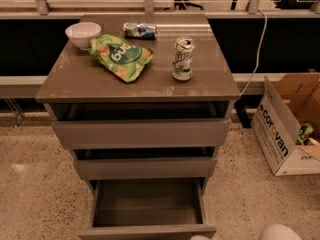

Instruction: Close bottom drawer

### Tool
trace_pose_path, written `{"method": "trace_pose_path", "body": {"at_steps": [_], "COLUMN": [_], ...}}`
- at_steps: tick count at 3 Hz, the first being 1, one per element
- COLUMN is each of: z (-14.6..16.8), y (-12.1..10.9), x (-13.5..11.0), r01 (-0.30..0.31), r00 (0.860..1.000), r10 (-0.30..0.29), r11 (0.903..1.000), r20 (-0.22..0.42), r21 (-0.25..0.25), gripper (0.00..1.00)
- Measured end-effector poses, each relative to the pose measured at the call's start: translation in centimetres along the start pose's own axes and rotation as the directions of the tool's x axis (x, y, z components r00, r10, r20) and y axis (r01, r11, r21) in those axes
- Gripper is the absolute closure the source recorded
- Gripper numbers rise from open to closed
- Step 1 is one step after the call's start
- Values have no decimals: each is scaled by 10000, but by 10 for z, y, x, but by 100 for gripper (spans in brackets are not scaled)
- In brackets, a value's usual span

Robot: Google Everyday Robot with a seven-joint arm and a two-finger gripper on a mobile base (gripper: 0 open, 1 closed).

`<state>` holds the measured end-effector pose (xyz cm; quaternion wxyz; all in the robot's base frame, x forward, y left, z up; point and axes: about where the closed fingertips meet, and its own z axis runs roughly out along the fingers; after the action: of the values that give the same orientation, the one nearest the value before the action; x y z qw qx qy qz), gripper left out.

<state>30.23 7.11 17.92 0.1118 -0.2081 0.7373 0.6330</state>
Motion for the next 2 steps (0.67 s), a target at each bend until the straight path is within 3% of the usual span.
{"method": "trace_pose_path", "body": {"at_steps": [2], "z": [13], "y": [-23], "x": [-14], "r01": [19], "r00": [9998], "r10": [-18], "r11": [10000], "r20": [-191], "r21": [60], "gripper": [100]}}
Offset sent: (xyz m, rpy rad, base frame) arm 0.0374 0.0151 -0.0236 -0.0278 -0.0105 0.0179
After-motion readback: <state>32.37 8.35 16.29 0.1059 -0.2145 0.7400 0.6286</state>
